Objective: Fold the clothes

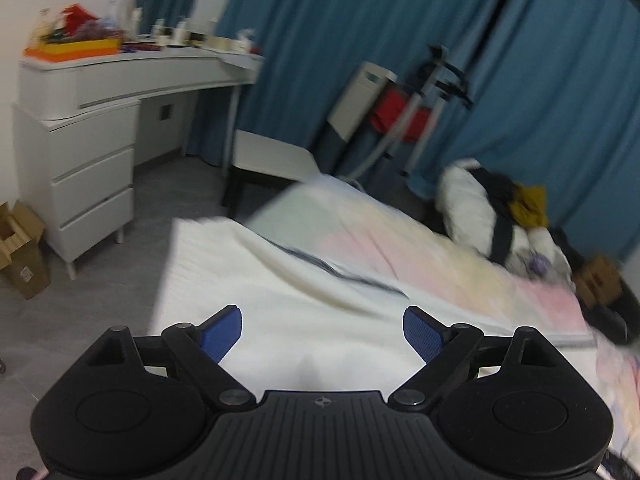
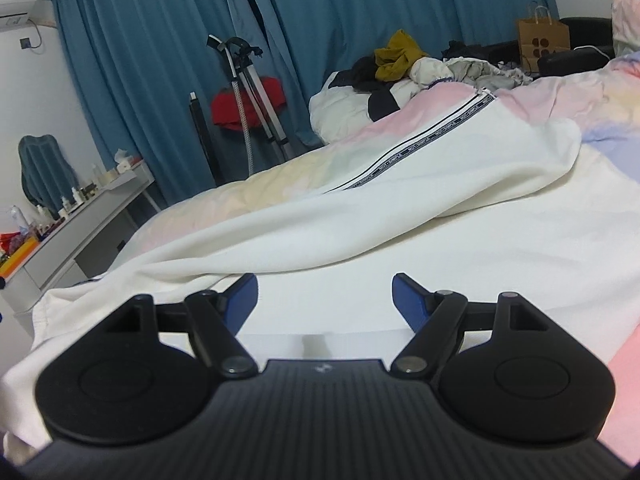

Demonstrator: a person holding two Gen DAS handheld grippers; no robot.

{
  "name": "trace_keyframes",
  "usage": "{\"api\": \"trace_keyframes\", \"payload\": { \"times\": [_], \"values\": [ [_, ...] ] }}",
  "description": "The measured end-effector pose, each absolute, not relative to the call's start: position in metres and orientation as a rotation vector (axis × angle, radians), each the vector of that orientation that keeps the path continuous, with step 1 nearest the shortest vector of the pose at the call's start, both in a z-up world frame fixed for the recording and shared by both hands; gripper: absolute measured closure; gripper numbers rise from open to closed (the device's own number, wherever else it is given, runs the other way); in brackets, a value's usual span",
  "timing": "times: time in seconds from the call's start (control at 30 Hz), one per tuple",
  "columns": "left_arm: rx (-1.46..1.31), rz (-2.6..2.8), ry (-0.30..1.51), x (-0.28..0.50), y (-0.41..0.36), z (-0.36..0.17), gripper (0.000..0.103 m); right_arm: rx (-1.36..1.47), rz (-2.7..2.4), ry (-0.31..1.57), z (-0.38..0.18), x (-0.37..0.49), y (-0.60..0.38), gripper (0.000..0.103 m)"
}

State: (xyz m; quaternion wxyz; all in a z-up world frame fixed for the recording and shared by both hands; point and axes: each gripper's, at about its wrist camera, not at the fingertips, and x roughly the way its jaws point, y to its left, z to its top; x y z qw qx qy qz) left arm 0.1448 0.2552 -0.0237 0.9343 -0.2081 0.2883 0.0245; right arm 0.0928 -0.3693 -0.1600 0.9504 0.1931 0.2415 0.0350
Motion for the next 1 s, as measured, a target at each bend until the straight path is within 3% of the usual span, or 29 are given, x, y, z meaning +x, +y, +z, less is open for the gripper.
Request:
{"api": "trace_keyframes", "payload": {
  "times": [0.5,0.77,0.8,0.87,0.9,0.93,1.0],
  "values": [
    [-0.635,0.116,0.695,0.252,0.369,-0.096,0.014,0.378,0.053,0.595,-0.18,0.112,-0.356,0.027],
    [-1.026,-0.193,0.645,0.27,0.411,-0.13,0.028,0.326,0.054,0.648,-0.192,0.126,-0.341,0.027],
    [-1.032,-0.215,0.654,0.274,0.411,-0.132,0.032,0.319,0.056,0.652,-0.193,0.127,-0.34,0.027],
    [-0.986,-0.134,0.691,0.285,0.404,-0.135,0.051,0.316,0.057,0.663,-0.197,0.131,-0.338,0.027],
    [-0.96,-0.089,0.71,0.29,0.401,-0.136,0.078,0.316,0.057,0.669,-0.198,0.132,-0.337,0.027],
    [-0.944,-0.059,0.715,0.295,0.399,-0.134,0.095,0.313,0.054,0.674,-0.2,0.134,-0.336,0.027],
    [-0.914,-0.007,0.717,0.304,0.394,-0.13,0.095,0.305,0.047,0.679,-0.201,0.137,-0.334,0.027]
  ]
}}
